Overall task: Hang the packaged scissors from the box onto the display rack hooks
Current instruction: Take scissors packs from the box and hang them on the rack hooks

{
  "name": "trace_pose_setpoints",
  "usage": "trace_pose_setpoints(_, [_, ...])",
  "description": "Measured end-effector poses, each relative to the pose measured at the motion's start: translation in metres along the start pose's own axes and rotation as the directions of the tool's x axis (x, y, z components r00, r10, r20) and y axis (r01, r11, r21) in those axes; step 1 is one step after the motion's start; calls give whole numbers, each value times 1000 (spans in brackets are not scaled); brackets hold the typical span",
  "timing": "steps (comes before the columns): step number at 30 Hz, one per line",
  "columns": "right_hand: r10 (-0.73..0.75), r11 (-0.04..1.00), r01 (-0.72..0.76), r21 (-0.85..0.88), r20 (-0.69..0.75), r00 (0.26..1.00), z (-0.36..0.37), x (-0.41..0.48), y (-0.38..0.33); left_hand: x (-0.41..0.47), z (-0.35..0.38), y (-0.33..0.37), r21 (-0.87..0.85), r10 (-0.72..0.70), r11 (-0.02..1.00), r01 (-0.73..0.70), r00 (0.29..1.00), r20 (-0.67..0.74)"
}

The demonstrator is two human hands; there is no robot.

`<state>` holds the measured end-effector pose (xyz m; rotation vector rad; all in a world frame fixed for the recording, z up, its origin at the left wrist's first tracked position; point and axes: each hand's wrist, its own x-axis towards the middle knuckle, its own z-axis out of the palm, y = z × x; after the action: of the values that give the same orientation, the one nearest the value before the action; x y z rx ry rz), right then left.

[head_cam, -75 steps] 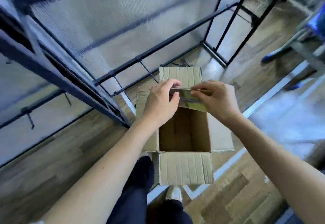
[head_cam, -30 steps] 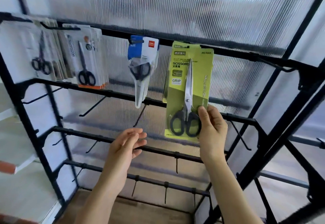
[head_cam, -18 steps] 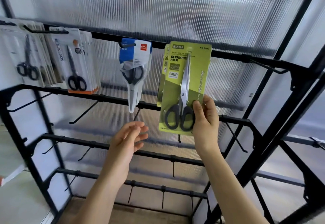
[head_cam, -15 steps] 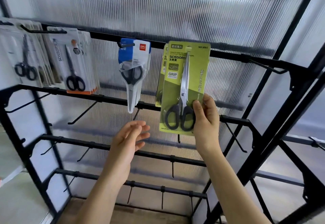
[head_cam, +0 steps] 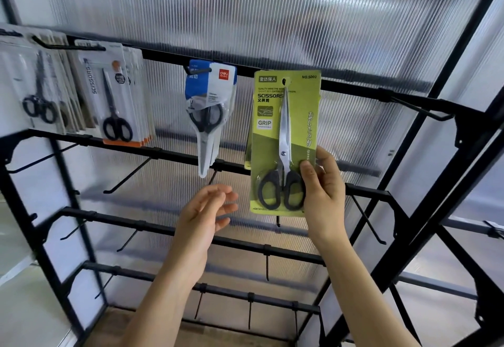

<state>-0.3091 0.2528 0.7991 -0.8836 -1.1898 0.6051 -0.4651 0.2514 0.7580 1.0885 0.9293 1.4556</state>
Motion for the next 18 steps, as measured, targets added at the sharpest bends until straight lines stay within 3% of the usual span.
trace_pose_setpoints(13, [91, 996, -92, -19, -57, 994, 8, 8, 8, 7, -2, -1, 0, -15, 1000, 15, 1000, -23])
trace_pose_setpoints(18, [170, 974, -186, -127, -129, 977, 12, 35, 28, 8, -2, -2, 0, -31, 1000, 31, 999, -32])
